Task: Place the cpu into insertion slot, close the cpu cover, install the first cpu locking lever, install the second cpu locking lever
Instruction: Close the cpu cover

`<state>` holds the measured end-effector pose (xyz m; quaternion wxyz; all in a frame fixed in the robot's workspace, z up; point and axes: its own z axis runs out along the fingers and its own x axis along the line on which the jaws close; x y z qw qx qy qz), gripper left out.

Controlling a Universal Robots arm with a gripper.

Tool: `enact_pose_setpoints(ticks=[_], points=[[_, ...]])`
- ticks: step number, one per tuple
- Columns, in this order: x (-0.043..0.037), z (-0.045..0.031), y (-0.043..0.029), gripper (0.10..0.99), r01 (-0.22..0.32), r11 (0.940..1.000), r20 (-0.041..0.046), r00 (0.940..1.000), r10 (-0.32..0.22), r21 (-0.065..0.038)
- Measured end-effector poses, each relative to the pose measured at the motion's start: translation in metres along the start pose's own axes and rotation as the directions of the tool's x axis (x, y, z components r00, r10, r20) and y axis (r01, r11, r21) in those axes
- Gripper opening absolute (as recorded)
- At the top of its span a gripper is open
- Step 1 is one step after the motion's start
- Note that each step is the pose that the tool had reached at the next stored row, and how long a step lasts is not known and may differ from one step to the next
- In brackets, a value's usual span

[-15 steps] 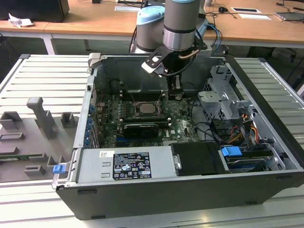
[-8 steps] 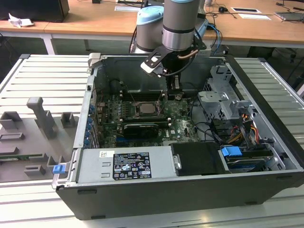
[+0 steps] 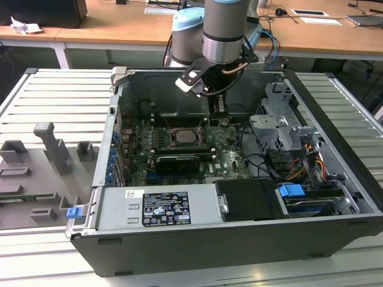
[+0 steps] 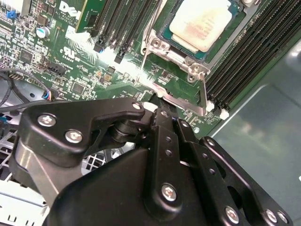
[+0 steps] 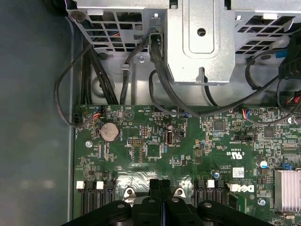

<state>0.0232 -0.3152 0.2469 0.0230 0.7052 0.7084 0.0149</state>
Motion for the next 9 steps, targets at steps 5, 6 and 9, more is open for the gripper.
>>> enact_pose_setpoints(ticks=[5, 6, 9], points=[[0.0000, 0.0000, -0.0013, 0.106, 0.000, 1.0000, 0.0000, 1.0000, 0.000, 0.000], [0.0000, -0.0001, -0.0015, 0.106, 0.000, 1.0000, 0.0000, 1.0000, 0.000, 0.000], [0.0000, -0.0001, -0.0020, 0.106, 0.000, 1.0000, 0.0000, 1.0000, 0.000, 0.000]])
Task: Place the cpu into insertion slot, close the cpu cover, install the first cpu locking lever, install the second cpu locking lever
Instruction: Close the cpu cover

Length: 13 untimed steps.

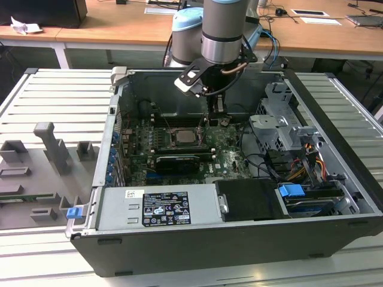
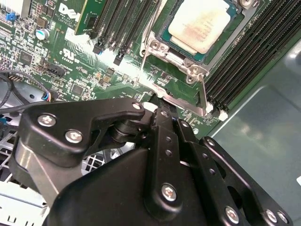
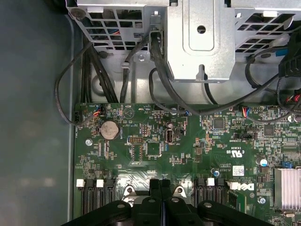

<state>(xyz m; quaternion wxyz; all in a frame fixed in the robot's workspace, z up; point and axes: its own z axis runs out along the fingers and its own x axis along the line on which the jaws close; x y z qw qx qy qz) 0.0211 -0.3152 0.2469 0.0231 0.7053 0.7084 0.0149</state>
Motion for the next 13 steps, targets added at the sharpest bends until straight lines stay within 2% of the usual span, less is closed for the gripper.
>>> enact_pose_setpoints(ticks=[13], points=[[0.0000, -0.0001, -0.0035, 0.106, 0.000, 1.0000, 0.0000, 1.0000, 0.000, 0.000]])
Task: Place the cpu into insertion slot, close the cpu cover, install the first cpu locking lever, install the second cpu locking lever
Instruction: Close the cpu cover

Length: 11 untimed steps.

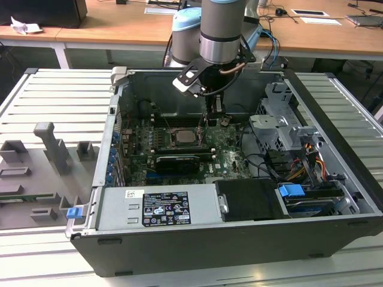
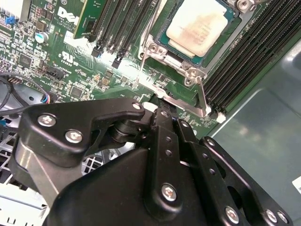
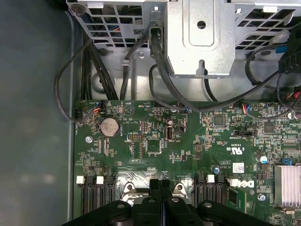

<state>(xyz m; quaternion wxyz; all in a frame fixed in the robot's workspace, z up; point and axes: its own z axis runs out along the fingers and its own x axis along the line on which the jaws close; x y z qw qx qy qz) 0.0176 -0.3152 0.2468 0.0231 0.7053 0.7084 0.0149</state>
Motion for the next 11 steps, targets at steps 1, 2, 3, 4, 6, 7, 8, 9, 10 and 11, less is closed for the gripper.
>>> enact_pose_setpoints(ticks=[1, 2, 3, 4, 6, 7, 8, 9, 10, 11], points=[[0.0000, 0.0000, -0.0003, 0.106, 0.000, 1.0000, -0.0001, 1.0000, 0.000, 0.000], [0.0000, 0.0000, -0.0006, 0.106, 0.000, 1.0000, 0.0000, 1.0000, 0.000, 0.000], [0.0000, 0.0000, -0.0009, 0.106, 0.000, 1.0000, 0.0000, 1.0000, 0.000, 0.000], [0.0000, -0.0001, -0.0012, 0.106, 0.000, 1.0000, 0.0000, 1.0000, 0.000, 0.000], [0.0000, -0.0001, -0.0016, 0.106, 0.000, 1.0000, 0.0000, 1.0000, 0.000, 0.000], [0.0000, -0.0001, -0.0018, 0.106, 0.000, 1.0000, 0.0000, 1.0000, 0.000, 0.000], [0.0000, -0.0001, -0.0020, 0.106, 0.000, 1.0000, -0.0001, 1.0000, 0.000, 0.000], [0.0000, -0.0001, -0.0022, 0.106, 0.000, 1.0000, -0.0001, 1.0000, 0.000, 0.000], [0.0000, -0.0001, -0.0025, 0.106, 0.000, 1.0000, -0.0001, 1.0000, 0.000, 0.000], [0.0000, -0.0001, -0.0027, 0.106, 0.000, 1.0000, -0.0001, 1.0000, 0.000, 0.000]])
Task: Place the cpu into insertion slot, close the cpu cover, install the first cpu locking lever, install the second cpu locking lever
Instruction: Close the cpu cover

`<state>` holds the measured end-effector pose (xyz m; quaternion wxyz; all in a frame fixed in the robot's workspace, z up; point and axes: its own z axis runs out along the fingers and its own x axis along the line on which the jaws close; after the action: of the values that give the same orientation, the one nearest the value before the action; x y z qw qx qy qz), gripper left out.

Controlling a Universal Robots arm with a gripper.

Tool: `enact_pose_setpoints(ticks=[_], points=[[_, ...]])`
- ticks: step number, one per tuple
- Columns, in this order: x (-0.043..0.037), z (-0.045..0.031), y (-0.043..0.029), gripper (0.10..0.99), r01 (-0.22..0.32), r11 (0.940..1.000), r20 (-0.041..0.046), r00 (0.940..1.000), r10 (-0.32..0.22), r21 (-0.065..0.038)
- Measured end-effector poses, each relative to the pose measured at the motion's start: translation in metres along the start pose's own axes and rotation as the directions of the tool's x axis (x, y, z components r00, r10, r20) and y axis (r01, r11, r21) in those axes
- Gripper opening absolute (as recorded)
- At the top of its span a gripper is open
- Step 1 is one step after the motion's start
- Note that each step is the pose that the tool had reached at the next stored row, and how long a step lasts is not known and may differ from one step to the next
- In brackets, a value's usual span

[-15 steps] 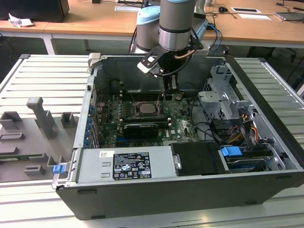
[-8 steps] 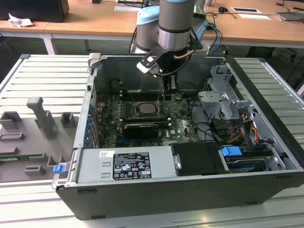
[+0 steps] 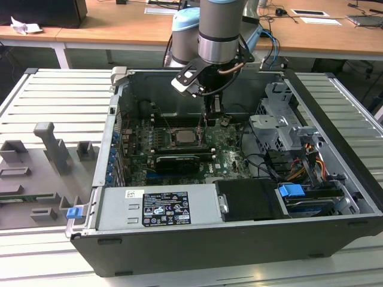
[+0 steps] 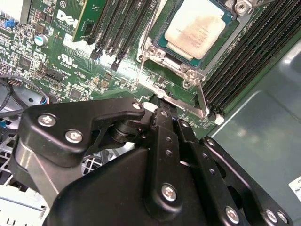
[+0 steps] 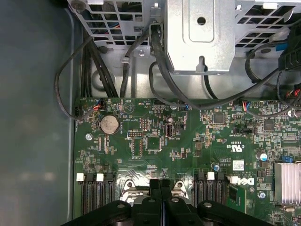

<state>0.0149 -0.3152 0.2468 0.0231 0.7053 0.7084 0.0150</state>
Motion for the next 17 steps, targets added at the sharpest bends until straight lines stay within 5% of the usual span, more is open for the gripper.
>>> enact_pose_setpoints(ticks=[17], points=[[0.0000, -0.0002, -0.0048, 0.106, 0.000, 1.0000, 0.0000, 1.0000, 0.000, 0.000]])
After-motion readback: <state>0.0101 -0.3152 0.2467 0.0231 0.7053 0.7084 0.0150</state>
